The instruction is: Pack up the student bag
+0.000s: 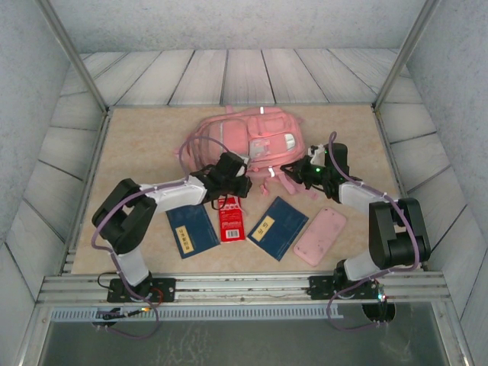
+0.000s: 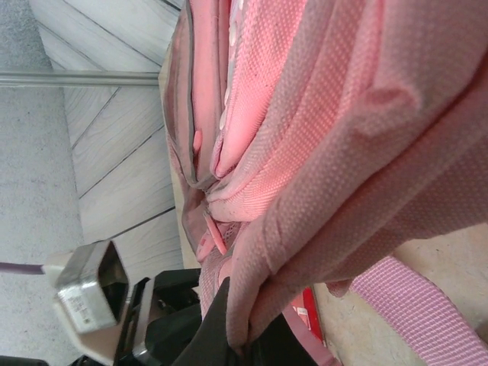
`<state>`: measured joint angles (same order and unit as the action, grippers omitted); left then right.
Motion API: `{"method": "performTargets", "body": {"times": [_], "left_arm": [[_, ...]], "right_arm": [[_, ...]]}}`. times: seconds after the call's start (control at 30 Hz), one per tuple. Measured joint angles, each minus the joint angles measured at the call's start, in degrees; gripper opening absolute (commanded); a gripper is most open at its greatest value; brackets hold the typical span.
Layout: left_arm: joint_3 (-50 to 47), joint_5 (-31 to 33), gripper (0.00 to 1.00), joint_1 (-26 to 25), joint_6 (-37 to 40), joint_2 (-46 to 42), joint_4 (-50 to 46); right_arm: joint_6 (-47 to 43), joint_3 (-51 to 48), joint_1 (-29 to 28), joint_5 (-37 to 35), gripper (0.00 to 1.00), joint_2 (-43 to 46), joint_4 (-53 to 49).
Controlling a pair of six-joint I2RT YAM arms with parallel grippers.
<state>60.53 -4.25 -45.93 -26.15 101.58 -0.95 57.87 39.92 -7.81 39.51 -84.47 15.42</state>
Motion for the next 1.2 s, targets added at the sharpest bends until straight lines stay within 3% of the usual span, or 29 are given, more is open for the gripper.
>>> {"method": "performTargets", "body": {"times": [0.43,1.03,1.2], "left_arm": [[1.16,5.07,0.23,0.02,-2.38,0.24,-0.87],[-1.44,3.02,0.00,1.75,-1.44,-2.97,0.81],[-3.65,0.83,0.00,2.91,0.17,-5.01,1.09]], "right_arm": [[0.76,0.00,-0.44,0.07,0.00,1.22,0.46],[1.92,0.00,-0.76,0.33,0.00,1.22,1.60],[1.53,0.00,-0.98,0.20,0.00,1.22,1.38]]}}
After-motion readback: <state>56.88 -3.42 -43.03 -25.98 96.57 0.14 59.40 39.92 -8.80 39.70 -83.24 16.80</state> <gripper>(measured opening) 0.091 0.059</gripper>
